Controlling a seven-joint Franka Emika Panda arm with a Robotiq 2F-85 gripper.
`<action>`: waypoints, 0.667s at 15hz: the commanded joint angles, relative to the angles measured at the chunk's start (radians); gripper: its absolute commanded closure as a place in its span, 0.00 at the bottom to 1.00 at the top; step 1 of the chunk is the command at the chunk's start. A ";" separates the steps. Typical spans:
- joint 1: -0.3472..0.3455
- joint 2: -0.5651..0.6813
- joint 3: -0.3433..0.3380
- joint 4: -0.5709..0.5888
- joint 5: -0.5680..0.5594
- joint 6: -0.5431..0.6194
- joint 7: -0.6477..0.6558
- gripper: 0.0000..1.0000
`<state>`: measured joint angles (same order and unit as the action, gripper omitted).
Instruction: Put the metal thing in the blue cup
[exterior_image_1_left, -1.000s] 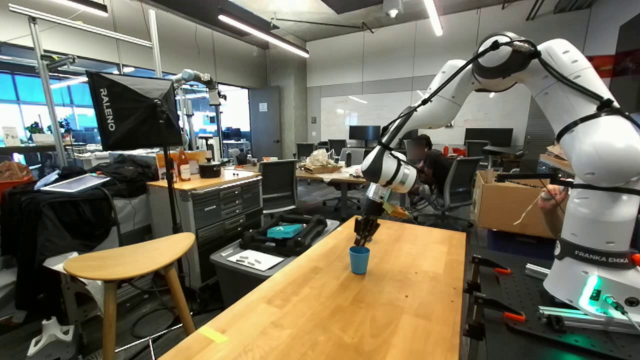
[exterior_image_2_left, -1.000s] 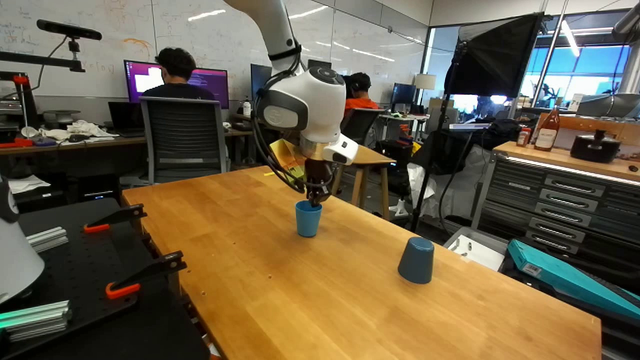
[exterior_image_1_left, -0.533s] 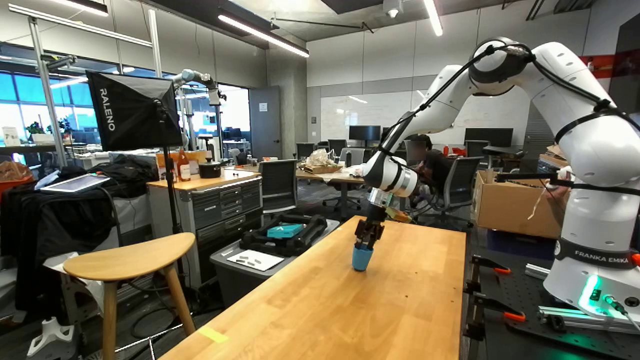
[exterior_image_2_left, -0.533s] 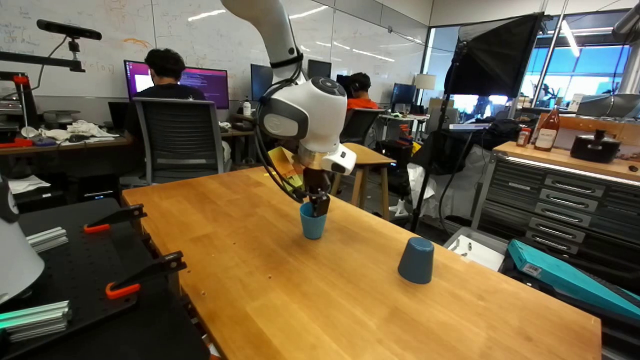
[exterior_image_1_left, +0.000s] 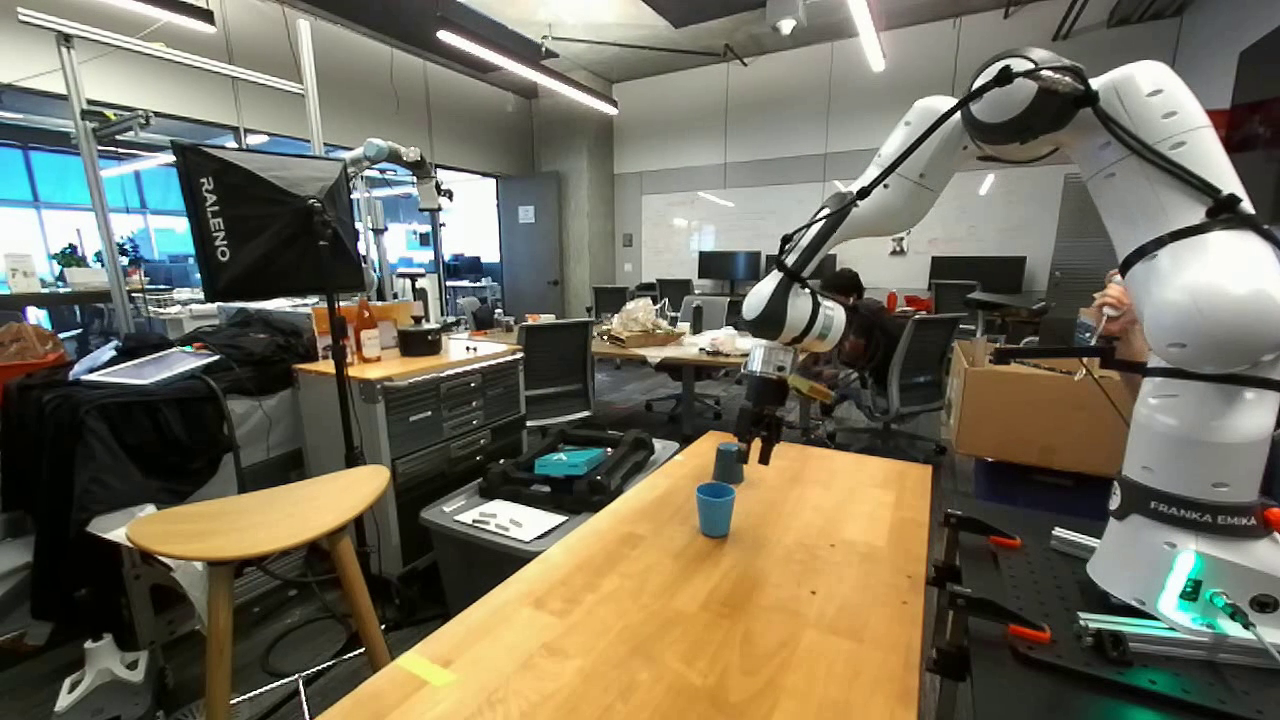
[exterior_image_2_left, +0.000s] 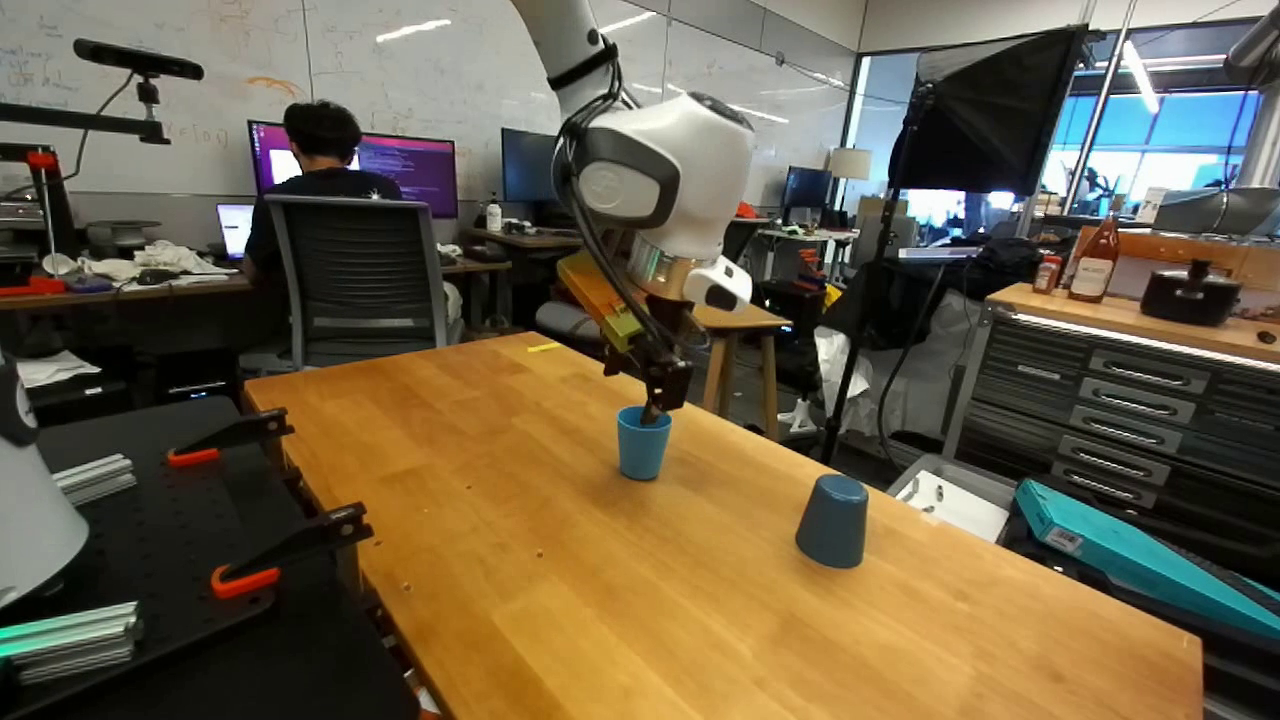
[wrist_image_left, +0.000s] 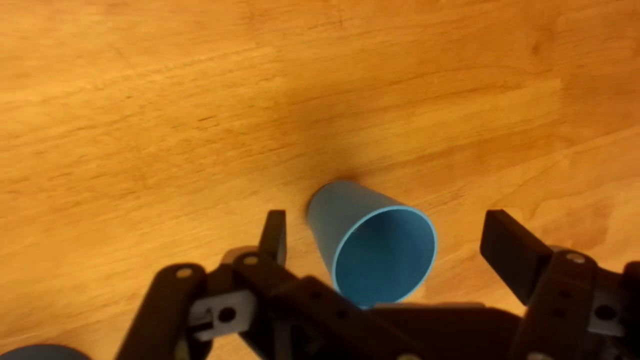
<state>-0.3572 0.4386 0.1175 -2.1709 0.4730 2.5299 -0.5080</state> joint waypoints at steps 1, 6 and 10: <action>0.064 -0.149 -0.119 0.033 -0.227 -0.244 0.119 0.00; 0.127 -0.236 -0.216 0.129 -0.565 -0.459 0.196 0.00; 0.131 -0.243 -0.226 0.132 -0.601 -0.440 0.176 0.00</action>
<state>-0.2451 0.1944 -0.0880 -2.0412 -0.1344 2.0924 -0.3284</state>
